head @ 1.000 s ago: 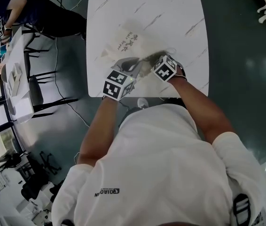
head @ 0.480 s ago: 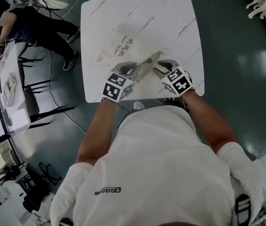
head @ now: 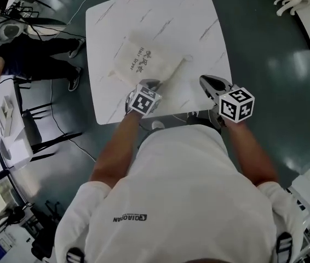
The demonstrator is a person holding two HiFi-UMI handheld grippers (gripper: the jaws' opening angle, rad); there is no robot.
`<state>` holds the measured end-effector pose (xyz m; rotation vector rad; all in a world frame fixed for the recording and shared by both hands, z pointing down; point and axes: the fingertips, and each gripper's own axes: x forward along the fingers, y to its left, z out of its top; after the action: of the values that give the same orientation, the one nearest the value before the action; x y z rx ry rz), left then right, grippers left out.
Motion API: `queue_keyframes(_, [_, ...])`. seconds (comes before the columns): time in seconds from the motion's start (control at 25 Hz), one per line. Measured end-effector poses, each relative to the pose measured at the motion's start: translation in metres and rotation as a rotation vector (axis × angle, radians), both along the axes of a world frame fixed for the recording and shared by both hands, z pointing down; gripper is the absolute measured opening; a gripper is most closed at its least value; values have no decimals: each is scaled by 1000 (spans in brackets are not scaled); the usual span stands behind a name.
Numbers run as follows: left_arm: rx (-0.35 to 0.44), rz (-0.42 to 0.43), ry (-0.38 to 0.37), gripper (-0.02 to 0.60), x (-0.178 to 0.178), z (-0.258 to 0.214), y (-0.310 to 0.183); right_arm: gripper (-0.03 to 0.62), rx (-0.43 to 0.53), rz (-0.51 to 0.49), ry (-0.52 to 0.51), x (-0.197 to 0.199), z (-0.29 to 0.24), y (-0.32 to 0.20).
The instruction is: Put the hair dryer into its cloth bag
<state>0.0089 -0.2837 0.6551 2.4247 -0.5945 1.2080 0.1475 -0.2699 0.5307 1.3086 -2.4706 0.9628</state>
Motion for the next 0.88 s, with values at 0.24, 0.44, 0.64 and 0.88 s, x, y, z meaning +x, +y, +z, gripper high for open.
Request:
queue_keyframes(0.24, [0,29,-65,98,-1,33,1,21,14,96,-21,18,-21,15])
queue_keyframes(0.44, [-23,74,-70,152,0,45,7,21,22,124,25,13,-32,31])
queue_keyframes(0.64, [-24,68,10,167,-6,20,14,21,42,138,44,-10,-48,46])
queue_keyframes(0.88, [45,6,142,154,-29,-35,19,21,73,150,48,-48,-59,68])
